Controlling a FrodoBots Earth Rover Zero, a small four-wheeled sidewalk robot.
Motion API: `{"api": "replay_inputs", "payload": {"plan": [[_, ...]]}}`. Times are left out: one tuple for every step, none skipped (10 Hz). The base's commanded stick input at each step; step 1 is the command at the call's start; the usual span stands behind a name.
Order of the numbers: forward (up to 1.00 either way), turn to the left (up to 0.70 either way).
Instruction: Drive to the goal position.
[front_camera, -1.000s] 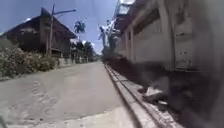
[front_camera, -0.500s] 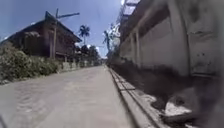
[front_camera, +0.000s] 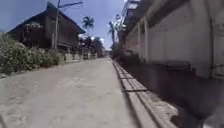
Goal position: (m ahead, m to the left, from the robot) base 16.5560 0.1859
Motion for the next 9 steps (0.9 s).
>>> {"api": "replay_inputs", "payload": {"plan": [[0.85, 0.00], [0.85, 0.00], [0.85, 0.00], [0.85, 0.00], [0.85, 0.00], [0.85, 0.00], [0.85, 0.03], [0.85, -0.15], [0.85, -0.34]]}}
